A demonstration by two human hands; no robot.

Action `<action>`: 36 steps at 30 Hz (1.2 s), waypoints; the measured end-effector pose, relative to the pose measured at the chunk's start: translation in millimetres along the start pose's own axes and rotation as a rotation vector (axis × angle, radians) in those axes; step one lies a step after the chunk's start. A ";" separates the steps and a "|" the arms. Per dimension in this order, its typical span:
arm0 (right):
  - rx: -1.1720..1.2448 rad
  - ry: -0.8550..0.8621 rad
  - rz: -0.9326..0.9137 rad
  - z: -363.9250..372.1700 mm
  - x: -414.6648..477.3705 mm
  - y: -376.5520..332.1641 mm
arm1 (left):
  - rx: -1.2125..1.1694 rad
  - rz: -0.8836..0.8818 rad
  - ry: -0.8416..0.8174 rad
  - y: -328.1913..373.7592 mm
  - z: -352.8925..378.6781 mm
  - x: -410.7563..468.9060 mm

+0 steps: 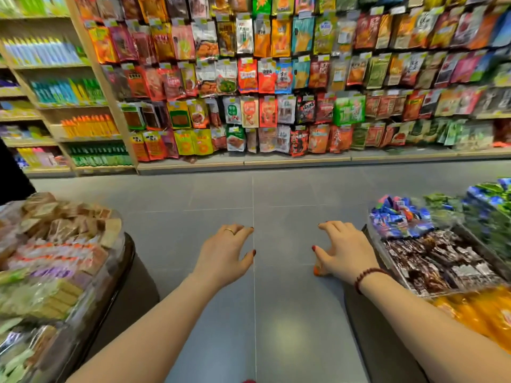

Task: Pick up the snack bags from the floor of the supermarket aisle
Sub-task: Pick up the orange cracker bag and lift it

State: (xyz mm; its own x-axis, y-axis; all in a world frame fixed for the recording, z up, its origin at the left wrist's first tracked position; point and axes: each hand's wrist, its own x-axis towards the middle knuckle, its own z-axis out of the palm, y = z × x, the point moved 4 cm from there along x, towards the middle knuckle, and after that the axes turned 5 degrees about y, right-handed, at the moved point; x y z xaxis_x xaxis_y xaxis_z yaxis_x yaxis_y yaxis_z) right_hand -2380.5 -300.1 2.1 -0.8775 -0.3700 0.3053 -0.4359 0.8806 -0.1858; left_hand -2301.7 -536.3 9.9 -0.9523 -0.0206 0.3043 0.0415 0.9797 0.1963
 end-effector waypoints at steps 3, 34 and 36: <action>-0.039 -0.015 0.017 25.1 58.5 5.5 | -0.021 0.017 -0.004 -29.1 18.7 63.0; -0.040 -0.117 0.387 161.6 537.1 273.1 | -0.084 0.367 -0.160 -25.5 227.0 677.4; -0.048 -0.103 0.442 165.2 552.0 300.6 | -0.103 0.424 -0.158 -9.0 245.4 713.7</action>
State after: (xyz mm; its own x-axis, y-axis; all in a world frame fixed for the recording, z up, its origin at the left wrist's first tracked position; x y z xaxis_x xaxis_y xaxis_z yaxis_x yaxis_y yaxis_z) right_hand -3029.0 -288.5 -39.5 -0.9935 0.0193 0.1118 -0.0074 0.9724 -0.2333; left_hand -3055.9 -510.9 -3.4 -0.8791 0.4156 0.2334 0.4591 0.8701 0.1796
